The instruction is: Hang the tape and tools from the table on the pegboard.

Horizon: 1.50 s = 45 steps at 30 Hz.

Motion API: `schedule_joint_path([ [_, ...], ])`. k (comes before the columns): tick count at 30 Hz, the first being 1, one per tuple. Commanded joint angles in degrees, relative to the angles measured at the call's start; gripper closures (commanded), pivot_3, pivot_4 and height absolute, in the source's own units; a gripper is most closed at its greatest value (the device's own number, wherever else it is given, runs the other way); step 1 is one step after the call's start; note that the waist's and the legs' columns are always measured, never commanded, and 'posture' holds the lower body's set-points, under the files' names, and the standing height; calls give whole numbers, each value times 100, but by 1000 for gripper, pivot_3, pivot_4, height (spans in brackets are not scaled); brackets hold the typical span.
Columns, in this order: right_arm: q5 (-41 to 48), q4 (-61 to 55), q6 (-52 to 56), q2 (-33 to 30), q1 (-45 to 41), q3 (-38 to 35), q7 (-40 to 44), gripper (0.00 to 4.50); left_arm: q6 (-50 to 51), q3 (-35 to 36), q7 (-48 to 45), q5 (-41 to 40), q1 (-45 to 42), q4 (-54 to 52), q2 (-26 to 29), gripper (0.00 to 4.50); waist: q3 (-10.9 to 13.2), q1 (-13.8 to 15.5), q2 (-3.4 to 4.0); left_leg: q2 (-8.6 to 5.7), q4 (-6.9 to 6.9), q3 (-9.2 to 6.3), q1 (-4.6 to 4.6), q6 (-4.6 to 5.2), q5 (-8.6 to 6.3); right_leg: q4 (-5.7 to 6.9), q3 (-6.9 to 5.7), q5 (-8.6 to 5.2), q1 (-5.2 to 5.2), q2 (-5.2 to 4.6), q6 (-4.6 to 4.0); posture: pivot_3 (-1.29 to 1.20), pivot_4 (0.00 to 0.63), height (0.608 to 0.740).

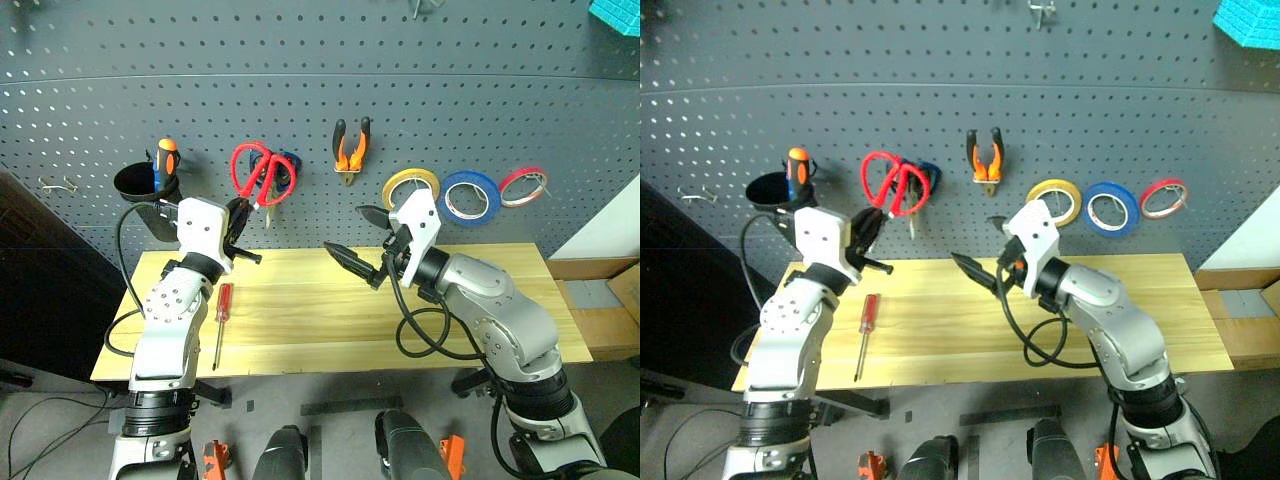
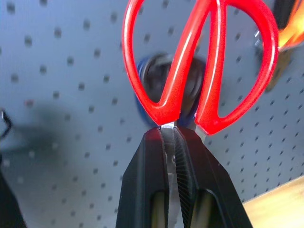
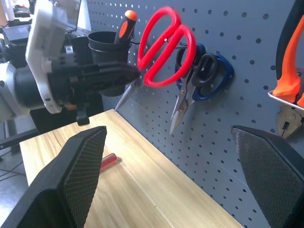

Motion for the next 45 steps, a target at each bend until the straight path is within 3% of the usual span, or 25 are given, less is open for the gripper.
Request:
schedule_joint_path([
  [1,9,-287,-77,6,1,-59,-42,0,-206,-58,34,72,199,-498,22,4471,0,-3,0,0,-1,2,0,0,0,-2,2,0,0,0,0,-181,179,740],
  [8,40,-347,-29,-39,69,-110,-51,0,-145,-284,127,184,439,-1121,-66,4471,0,19,0,-1,0,-1,-3,-1,-1,-3,0,0,0,-1,0,-175,178,740],
  [21,61,-335,-6,-66,84,-104,-56,0,-151,-331,183,264,161,-936,-13,4471,0,-50,0,4,0,1,0,0,0,2,3,1,-1,5,0,-175,178,740],
  [29,53,-368,7,-65,116,-91,-78,0,-20,-251,393,308,627,-1343,-80,4471,0,-123,0,5,1,1,1,0,0,3,3,1,-1,5,0,-183,180,740],
  [45,53,-354,3,-38,63,-55,-64,0,178,-162,439,179,-63,-33,-71,4471,0,-131,0,4,2,-1,1,0,0,4,1,1,0,5,0,-176,180,740],
])
